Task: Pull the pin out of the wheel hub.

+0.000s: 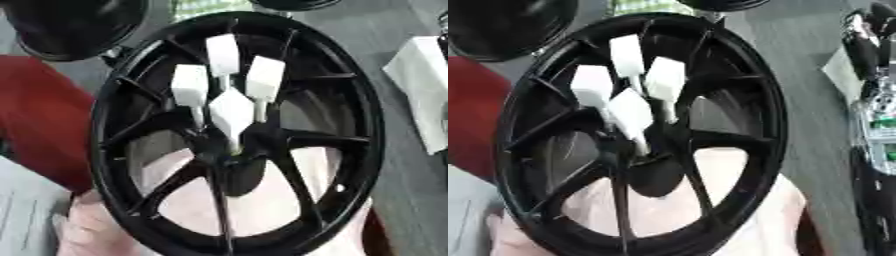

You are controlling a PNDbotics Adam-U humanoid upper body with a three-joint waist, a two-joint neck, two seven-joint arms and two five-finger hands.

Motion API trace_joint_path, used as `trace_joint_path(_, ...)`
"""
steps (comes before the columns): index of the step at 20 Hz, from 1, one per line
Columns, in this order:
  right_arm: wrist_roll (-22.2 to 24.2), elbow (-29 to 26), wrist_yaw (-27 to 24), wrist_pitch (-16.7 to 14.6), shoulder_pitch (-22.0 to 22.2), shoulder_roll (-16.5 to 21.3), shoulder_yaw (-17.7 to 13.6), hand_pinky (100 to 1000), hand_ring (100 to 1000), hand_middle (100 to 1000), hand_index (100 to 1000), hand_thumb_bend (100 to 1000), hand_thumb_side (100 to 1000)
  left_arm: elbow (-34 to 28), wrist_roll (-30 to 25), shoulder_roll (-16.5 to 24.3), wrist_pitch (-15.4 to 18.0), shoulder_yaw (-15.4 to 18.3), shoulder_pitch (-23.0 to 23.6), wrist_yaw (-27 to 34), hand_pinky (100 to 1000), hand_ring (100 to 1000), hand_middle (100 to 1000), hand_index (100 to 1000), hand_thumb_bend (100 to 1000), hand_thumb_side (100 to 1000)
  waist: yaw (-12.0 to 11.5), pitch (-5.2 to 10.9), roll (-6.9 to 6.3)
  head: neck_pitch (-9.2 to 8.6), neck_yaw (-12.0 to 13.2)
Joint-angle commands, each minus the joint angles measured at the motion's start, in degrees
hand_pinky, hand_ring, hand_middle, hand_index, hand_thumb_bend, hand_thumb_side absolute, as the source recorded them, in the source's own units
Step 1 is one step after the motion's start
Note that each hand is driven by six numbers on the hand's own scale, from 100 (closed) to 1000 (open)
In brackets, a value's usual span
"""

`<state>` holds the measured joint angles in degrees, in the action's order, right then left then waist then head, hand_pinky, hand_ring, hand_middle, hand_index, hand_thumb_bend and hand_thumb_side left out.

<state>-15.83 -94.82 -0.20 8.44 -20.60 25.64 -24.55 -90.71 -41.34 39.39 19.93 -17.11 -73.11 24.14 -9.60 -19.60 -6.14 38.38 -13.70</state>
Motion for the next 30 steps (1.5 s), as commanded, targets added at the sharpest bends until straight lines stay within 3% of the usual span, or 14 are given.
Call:
trace_joint_path(1, -0.1, -1.6, -0.3, 0.0, -0.4, 2.0, -0.3, 943, 1000, 834, 901, 100, 559, -0.6, -0.4, 2.4, 0.1, 0.6, -0.8, -0.4, 659, 630, 550, 755, 100, 262, 0.0, 1.12, -0.61, -0.88, 0.0)
trace_joint_path(12, 0.0, -1.5, -0.3, 0.0, -0.4, 2.1, -0.1, 943, 1000, 834, 901, 100, 558, -1.7, -2.7, 2.7, -0.4, -0.1, -0.7, -2.8, 680, 654, 574, 793, 100, 247, -0.1, 1.21, -0.7, -1.41, -0.2)
trace_joint_path(17, 0.1, -1.5, -0.2, 0.1, -0.4, 2.2, 0.0, 943, 1000, 835, 902, 100, 558, -4.7, -9.9, 3.4, 0.6, -3.7, -0.6, -13.5, 737, 719, 628, 812, 100, 447, -0.1, 1.23, -0.81, -1.51, -0.1)
trace_joint_path(24, 0.5, -1.5, -0.2, 0.2, -0.4, 2.4, 0.3, 944, 1000, 836, 902, 100, 548, -4.3, -10.6, 2.3, 4.5, -12.0, -0.9, -26.4, 782, 784, 723, 844, 100, 775, 0.0, 1.26, -0.99, -1.68, 0.2)
trace_joint_path(30, 0.7, -1.5, -0.2, 0.3, -0.4, 2.2, 0.3, 944, 1000, 836, 902, 100, 554, 0.6, -10.6, -0.3, 7.4, -16.9, -1.7, -31.9, 795, 796, 734, 842, 100, 878, 0.2, 1.31, -0.97, -1.67, 0.8)
